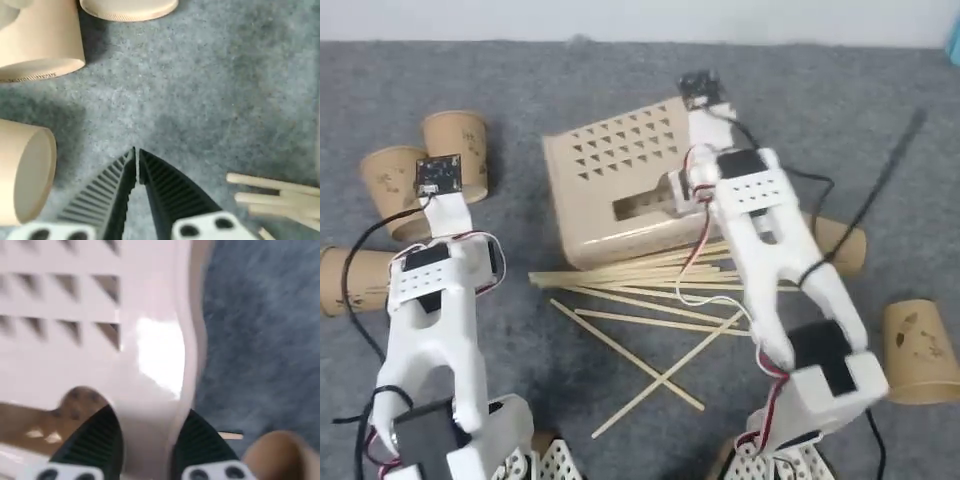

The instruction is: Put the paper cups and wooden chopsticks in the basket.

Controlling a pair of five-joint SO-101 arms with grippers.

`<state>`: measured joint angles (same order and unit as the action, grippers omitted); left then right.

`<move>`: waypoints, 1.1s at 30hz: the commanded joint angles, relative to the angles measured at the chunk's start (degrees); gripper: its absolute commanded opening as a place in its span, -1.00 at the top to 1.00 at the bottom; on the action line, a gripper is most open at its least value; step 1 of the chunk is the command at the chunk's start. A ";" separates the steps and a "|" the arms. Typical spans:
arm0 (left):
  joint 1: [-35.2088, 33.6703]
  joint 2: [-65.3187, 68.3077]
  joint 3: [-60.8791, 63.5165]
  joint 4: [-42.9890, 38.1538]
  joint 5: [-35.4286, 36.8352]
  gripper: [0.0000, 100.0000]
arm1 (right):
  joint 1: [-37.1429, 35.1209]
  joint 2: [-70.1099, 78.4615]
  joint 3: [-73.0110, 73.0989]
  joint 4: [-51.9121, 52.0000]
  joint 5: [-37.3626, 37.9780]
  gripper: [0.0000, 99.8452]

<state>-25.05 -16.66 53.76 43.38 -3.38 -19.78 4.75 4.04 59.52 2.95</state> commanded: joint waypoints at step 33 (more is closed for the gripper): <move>0.26 0.00 -2.15 -1.49 -0.70 0.97 | -3.30 3.91 -21.01 -4.26 47.12 0.96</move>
<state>-25.05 -16.66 53.76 43.38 -3.38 -21.80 9.14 -13.80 54.33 47.78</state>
